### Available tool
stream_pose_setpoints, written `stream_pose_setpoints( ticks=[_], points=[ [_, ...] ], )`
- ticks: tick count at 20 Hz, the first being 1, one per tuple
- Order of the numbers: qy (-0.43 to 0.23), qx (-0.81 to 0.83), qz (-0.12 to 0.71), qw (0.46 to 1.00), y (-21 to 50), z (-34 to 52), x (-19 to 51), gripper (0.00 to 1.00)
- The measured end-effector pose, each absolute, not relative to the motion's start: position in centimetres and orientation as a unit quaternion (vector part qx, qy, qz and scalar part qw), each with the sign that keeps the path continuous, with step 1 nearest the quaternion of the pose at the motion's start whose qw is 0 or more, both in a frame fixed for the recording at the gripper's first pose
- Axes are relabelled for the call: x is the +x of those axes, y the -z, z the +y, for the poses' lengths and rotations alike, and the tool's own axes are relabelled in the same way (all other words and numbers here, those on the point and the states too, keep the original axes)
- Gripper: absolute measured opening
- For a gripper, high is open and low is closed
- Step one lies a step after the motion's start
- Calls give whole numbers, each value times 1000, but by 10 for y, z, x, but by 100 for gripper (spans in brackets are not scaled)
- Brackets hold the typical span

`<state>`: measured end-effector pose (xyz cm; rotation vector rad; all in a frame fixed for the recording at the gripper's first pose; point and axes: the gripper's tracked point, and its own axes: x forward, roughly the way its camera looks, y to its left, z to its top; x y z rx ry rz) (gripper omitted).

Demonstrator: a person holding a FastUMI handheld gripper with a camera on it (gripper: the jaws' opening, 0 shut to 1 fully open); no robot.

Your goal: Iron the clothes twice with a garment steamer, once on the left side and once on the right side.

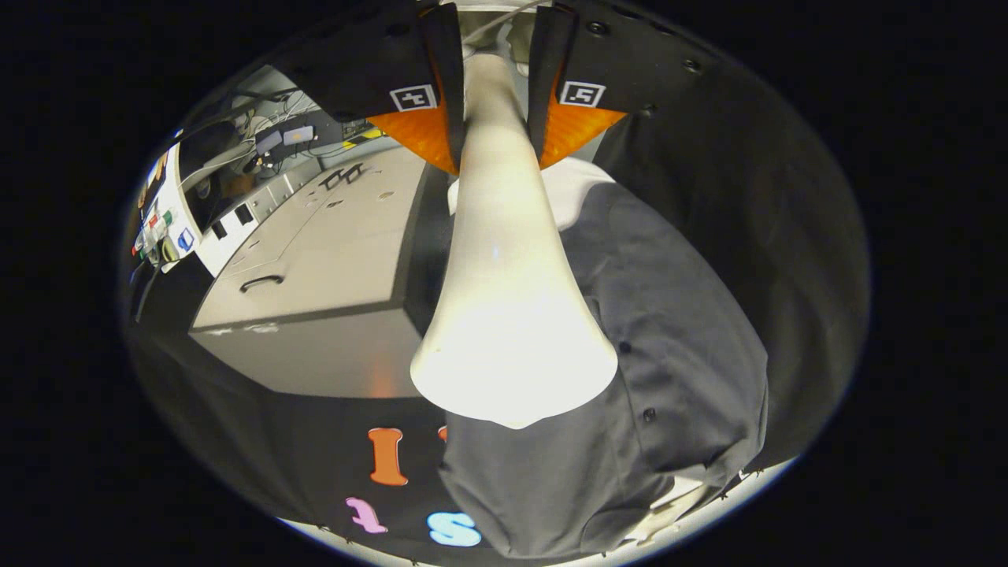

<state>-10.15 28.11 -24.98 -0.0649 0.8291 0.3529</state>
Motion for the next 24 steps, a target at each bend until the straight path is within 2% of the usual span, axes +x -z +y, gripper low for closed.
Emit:
stream_pose_setpoints(
  ticks=[7, 11, 15, 24],
  points=[
    [-152, -5, 292, 944, 122, 232, -85, 42],
    [-149, 4, 246, 958, 72, 221, -79, 42],
    [-155, 6, 220, 963, 48, 219, -89, 42],
    [-157, 15, 217, 963, 47, 211, -96, 42]
  ],
)
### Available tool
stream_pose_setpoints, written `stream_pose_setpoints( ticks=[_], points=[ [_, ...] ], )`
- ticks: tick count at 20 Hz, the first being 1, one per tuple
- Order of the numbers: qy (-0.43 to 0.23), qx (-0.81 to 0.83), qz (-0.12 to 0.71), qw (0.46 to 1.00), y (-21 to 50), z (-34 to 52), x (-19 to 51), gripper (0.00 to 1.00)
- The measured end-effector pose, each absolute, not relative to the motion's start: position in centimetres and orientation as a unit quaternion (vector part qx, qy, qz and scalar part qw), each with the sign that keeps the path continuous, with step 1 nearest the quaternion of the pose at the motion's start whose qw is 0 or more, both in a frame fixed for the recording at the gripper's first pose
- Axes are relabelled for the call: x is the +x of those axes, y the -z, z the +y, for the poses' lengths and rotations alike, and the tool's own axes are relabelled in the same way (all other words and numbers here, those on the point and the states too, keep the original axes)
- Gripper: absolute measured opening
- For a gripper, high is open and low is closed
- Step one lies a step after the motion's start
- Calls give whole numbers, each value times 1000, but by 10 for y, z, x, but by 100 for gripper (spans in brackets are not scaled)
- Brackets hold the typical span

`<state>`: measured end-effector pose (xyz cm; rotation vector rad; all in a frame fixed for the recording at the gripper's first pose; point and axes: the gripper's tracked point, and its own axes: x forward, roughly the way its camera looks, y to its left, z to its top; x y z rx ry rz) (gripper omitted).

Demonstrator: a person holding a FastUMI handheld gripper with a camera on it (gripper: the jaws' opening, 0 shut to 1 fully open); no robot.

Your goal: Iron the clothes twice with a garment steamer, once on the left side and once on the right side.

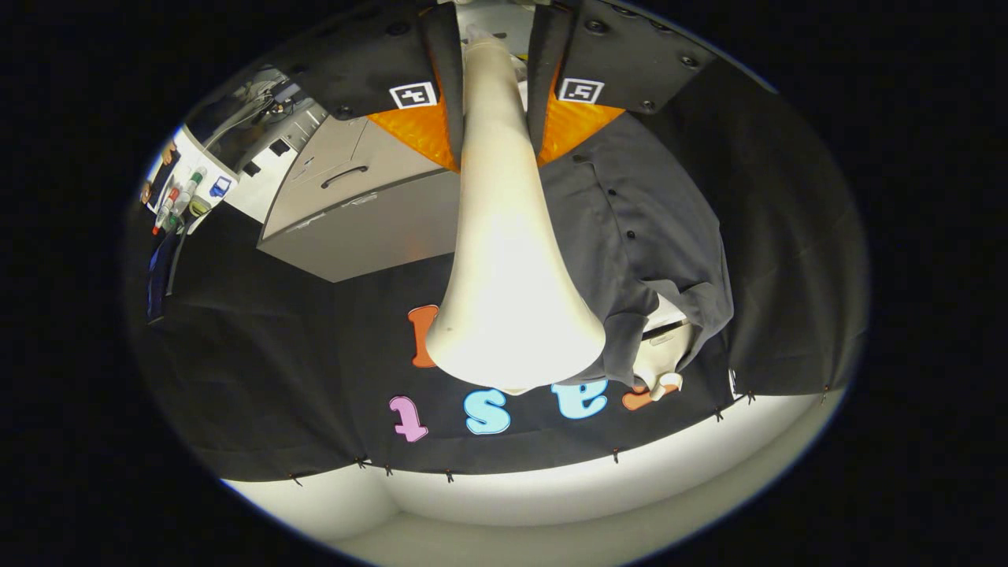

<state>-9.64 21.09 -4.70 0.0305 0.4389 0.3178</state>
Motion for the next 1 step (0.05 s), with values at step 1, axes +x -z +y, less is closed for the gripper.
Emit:
stream_pose_setpoints(
  ticks=[1],
  points=[
    [-157, 16, 217, 963, 47, 210, -96, 42]
  ],
)
